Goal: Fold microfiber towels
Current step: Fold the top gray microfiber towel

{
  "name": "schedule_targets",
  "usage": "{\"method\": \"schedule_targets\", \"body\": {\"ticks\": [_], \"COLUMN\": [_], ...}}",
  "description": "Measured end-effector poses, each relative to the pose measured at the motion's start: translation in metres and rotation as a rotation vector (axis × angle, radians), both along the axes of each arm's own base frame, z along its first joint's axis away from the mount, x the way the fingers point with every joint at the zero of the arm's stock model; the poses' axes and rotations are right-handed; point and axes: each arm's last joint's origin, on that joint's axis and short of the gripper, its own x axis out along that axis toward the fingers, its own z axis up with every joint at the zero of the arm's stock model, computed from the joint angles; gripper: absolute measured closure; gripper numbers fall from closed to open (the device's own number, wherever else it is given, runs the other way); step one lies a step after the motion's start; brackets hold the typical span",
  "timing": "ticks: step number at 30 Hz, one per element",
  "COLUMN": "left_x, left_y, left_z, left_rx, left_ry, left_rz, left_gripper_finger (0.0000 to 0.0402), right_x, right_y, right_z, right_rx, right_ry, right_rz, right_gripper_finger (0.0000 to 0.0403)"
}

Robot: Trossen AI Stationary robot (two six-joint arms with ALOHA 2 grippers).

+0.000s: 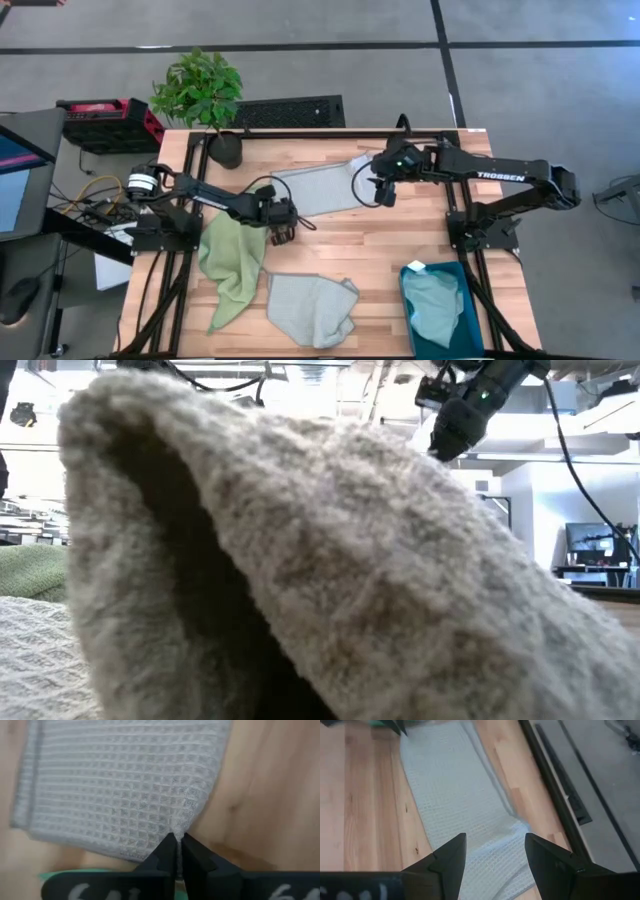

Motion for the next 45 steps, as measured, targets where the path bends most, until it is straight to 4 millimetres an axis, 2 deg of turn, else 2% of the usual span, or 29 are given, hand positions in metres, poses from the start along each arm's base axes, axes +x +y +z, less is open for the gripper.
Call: {"method": "schedule_targets", "body": {"ticks": [6, 14, 18, 26, 32, 34, 42, 45], "left_x": [0.020, 0.044, 0.051, 0.059, 0.074, 0.076, 0.122, 0.141], "left_y": [0.011, 0.035, 0.048, 0.063, 0.072, 0.074, 0.087, 0.096], "left_z": [0.023, 0.055, 0.064, 0.072, 0.071, 0.067, 0.062, 0.071], "left_rx": [0.044, 0.092, 0.089, 0.133, 0.162, 0.158, 0.213, 0.273], "left_ry": [-0.031, -0.121, -0.186, -0.293, -0.401, -0.379, -0.396, -0.418], "left_rz": [-0.089, -0.199, -0.249, -0.297, -0.334, -0.344, -0.414, -0.397], "left_gripper_finger": [0.0399, 0.0401, 0.0401, 0.0401, 0.0401, 0.0401, 0.0401, 0.0401], "right_x": [-0.013, -0.020, -0.021, -0.021, -0.021, -0.021, -0.023, -0.025], "right_y": [0.001, 0.002, 0.002, 0.002, 0.002, 0.002, 0.000, -0.001], "right_z": [0.014, 0.014, 0.013, 0.013, 0.013, 0.013, 0.012, 0.012], "right_rx": [-0.014, -0.004, -0.002, -0.002, 0.000, 0.000, 0.014, 0.018], "right_ry": [-0.052, -0.017, -0.009, -0.009, -0.006, -0.006, 0.005, 0.003], "right_rz": [-0.009, -0.013, -0.013, -0.013, -0.013, -0.013, -0.038, -0.051], "right_gripper_finger": [0.0177, 0.0177, 0.0177, 0.0177, 0.0177, 0.0177, 0.0177, 0.0177]}}
